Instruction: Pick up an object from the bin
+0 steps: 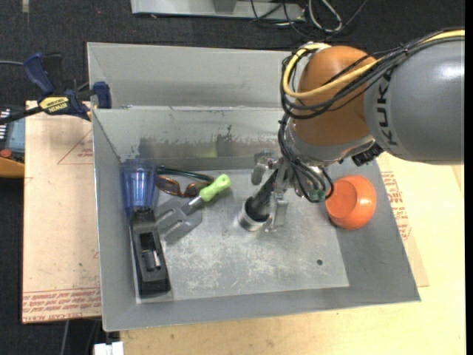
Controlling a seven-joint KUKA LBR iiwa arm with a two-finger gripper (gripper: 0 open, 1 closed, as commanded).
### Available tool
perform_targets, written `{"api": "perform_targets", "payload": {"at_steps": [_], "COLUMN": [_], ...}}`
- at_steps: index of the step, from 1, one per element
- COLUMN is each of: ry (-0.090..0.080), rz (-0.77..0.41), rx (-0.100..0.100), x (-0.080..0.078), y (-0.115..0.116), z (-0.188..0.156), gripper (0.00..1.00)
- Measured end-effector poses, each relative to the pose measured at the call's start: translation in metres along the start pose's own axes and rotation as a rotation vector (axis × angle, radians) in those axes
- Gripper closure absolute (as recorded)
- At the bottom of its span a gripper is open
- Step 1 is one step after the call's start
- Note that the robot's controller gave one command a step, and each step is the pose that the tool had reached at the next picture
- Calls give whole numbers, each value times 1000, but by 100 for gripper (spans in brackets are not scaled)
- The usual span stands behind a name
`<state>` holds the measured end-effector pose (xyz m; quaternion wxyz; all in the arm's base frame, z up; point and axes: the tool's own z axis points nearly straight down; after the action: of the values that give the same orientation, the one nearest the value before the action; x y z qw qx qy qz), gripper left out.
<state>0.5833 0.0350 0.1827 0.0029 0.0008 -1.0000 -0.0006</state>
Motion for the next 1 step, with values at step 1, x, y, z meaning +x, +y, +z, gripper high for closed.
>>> {"api": "perform_targets", "payload": {"at_steps": [1], "ry": [-7], "rz": [1], "rx": [0], "x": [-1], "y": [0], "z": [-5], "gripper": [0]}}
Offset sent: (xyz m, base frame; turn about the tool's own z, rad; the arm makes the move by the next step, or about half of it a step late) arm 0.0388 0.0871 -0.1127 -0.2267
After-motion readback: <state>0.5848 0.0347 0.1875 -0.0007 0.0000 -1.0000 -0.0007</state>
